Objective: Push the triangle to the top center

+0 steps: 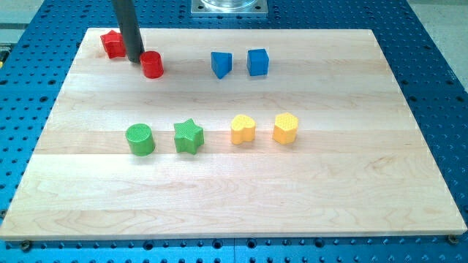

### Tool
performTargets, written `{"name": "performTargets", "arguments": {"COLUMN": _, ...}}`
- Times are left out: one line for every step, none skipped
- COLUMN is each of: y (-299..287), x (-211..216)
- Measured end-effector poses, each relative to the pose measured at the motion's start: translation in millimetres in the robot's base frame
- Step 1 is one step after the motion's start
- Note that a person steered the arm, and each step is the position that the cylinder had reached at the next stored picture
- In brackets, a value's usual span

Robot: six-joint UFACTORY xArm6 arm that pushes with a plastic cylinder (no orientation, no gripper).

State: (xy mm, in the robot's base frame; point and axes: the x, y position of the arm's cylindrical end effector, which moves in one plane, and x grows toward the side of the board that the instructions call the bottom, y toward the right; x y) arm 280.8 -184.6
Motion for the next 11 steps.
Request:
{"name": "performTargets", "arguments": {"y": 19.7, "x": 14.0}}
{"name": "performTargets", "arguments": {"y": 50.9, "x": 14.8}}
{"name": "performTargets", "arguments": {"y": 27.4, "x": 15.4}}
{"name": "performTargets", "arguments": {"y": -7.3, "x": 34.6}}
{"name": "performTargets", "arguments": {"y": -3.7, "x": 69.5}}
{"name": "performTargets", "arguments": {"y": 9.2, "x": 99.0}}
{"name": "performTargets", "arguments": {"y": 58.2, "x": 102.4}}
{"name": "performTargets", "arguments": {"y": 91.0, "x": 91.3}}
{"name": "performTargets", "arguments": {"y": 95.5, "x": 87.9}}
{"name": "performTargets", "arguments": {"y": 105.6, "x": 65.6}}
{"name": "performTargets", "arguments": {"y": 119.9, "x": 65.1}}
